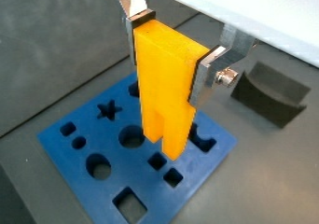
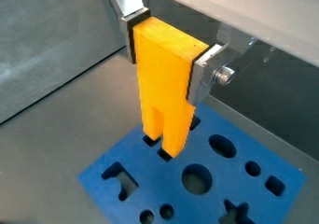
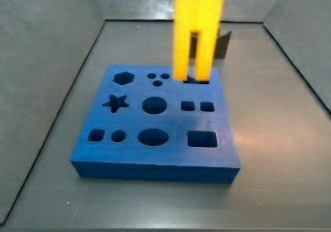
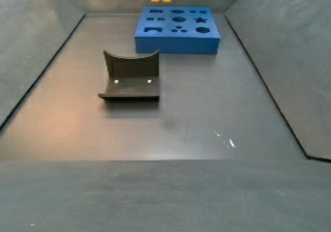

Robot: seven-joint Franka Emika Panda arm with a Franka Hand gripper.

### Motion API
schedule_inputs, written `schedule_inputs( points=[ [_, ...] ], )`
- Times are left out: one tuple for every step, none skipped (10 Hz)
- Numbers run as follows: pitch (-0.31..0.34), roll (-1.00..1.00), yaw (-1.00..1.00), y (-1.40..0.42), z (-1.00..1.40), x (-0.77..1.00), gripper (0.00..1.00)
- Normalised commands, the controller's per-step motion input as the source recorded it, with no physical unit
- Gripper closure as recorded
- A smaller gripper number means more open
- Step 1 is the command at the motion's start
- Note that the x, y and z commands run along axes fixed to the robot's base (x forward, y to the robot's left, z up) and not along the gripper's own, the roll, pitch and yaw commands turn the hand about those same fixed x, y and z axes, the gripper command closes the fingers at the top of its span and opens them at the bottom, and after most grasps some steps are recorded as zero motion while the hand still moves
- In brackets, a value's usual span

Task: Insert the double-square object.

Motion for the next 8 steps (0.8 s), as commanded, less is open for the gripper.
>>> schedule_inputs(
  points=[
    [0.003,0.01,-0.08,-0.14,-0.31,0.53,1.00],
    [0.000,0.02,-0.05,-0.09,-0.30,0.50,1.00],
    [0.000,0.03,-0.02,-0.05,-0.31,0.41,1.00],
    [0.000,0.06,0.00,0.00,-0.28,0.19,1.00],
    [0.000,0.06,0.00,0.00,-0.22,0.00,1.00],
    [0.000,0.09,0.00,0.00,-0.26,-0.21,1.00],
    [0.000,0.04,-0.01,0.00,-0.28,-0.31,1.00],
    [-0.023,0.00,0.00,-0.02,-0.21,-0.14,1.00]
  ],
)
